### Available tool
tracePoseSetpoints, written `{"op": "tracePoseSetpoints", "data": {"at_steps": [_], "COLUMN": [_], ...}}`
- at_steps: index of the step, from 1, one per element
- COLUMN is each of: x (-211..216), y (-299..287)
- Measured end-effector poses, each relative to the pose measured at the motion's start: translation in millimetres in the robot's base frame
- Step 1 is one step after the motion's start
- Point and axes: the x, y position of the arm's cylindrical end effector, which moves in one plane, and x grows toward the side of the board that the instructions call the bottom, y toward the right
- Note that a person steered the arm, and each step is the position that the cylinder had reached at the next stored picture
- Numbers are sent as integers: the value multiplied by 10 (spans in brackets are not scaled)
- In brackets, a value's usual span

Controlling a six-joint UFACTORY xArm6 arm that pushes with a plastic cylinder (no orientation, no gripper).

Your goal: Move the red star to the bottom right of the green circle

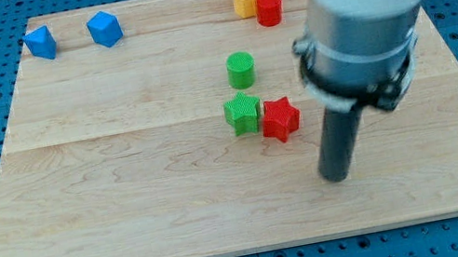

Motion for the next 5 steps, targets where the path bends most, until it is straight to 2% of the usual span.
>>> {"op": "tracePoseSetpoints", "data": {"at_steps": [1,4,5], "x": [-371,-1854,-1399], "y": [-214,-40,149]}}
